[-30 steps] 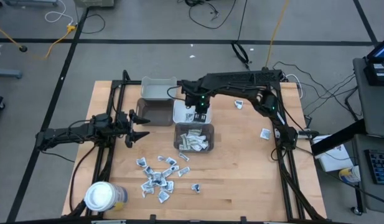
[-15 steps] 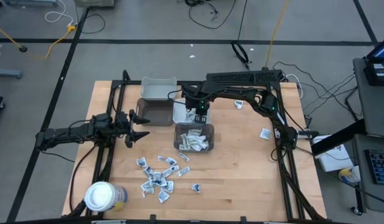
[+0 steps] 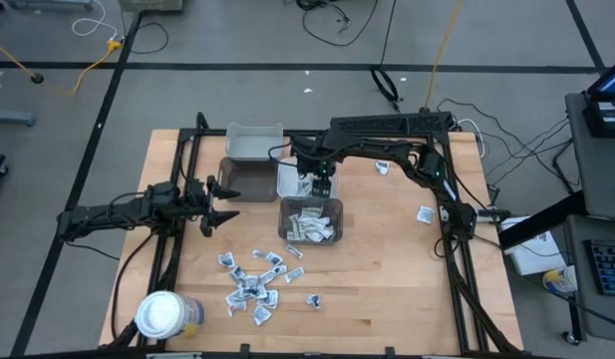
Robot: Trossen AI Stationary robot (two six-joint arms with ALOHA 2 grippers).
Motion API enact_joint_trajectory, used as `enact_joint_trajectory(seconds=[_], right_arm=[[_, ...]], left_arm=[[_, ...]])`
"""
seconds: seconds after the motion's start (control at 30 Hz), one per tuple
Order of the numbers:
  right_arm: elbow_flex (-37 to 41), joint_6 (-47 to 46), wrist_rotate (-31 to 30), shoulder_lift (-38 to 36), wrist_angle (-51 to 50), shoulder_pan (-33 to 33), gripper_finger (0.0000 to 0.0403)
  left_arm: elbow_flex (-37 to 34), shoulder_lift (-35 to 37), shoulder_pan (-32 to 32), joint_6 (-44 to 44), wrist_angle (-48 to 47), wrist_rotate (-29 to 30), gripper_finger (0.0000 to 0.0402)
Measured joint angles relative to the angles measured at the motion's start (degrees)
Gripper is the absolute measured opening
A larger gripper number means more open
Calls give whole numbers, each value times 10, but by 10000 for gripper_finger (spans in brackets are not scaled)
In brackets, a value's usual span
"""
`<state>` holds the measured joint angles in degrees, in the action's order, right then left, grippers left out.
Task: Pick & Place First Aid Supplies
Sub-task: Put the gray towelette pack into the white bin
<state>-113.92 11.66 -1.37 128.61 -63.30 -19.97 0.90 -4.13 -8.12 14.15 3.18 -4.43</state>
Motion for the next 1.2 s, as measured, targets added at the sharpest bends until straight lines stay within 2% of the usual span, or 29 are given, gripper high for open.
enact_joint_trajectory(seconds=[0.37, 0.67, 0.73, 0.97, 1.2], right_arm=[[-2, 4, 0, -73, 0, -19, 239], [15, -3, 0, -120, -58, -18, 238], [55, -4, -1, -151, -50, -18, 238], [279, -17, -1, -315, 20, -18, 238], [428, -50, -1, -461, -12, -18, 238]], left_arm=[[0, 0, 0, 0, 0, 0, 310], [0, 0, 0, 0, 0, 0, 310], [0, 0, 0, 0, 0, 0, 310], [0, 0, 0, 0, 0, 0, 310], [0, 0, 0, 0, 0, 0, 310]])
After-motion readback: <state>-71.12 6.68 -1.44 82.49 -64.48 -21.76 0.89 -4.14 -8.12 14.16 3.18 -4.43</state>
